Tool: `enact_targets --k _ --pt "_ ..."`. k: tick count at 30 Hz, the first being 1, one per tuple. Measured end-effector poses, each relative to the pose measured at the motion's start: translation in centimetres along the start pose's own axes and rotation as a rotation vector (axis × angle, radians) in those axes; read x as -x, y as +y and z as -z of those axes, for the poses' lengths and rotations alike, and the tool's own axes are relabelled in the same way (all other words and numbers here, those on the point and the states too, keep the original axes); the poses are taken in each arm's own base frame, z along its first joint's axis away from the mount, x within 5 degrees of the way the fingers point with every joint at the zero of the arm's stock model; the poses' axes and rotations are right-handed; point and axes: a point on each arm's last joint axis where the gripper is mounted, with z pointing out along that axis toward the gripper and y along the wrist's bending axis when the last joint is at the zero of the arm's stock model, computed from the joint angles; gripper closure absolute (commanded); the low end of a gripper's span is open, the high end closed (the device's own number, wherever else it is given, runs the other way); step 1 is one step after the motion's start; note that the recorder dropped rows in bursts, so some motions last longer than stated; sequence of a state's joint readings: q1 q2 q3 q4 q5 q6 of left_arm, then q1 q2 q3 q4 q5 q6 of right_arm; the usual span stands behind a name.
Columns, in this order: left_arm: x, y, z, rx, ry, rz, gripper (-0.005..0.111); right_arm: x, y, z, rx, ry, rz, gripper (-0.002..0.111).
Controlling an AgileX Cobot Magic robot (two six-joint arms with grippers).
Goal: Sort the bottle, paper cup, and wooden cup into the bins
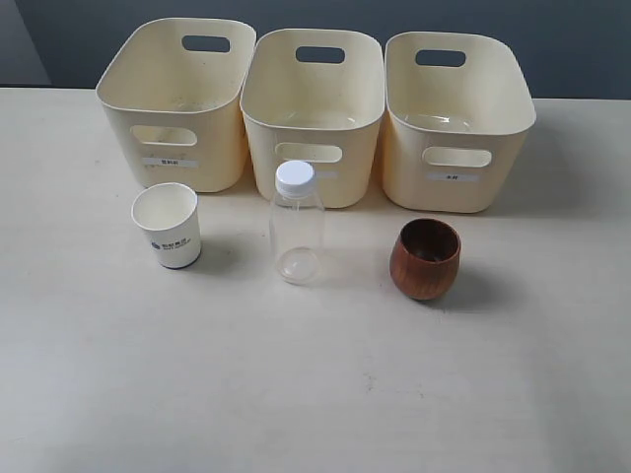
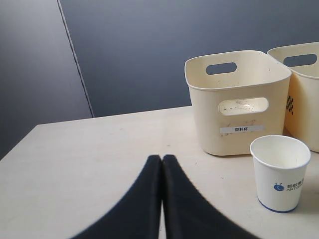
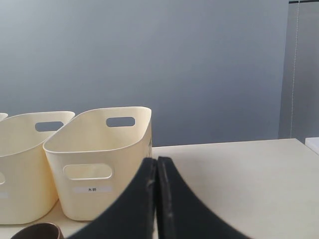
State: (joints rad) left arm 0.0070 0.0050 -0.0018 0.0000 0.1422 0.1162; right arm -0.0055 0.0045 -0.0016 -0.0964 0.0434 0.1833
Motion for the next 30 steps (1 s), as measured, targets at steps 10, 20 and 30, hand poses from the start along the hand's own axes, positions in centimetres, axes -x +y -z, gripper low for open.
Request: enact_targets --k 10,20,30 --pt "0.0 0.0 0.0 0.000 0.000 0.000 0.107 0.0 0.0 0.0 0.005 -0.001 -0.117 0.108" --pt "0.0 0.0 0.0 0.000 0.000 0.000 0.107 0.0 0.2 0.0 0.017 0.001 -0.409 0.108" --pt "0.0 0.0 0.0 0.000 0.000 0.000 0.107 1.2 0.0 0.1 0.021 -0.093 -0.424 0.108"
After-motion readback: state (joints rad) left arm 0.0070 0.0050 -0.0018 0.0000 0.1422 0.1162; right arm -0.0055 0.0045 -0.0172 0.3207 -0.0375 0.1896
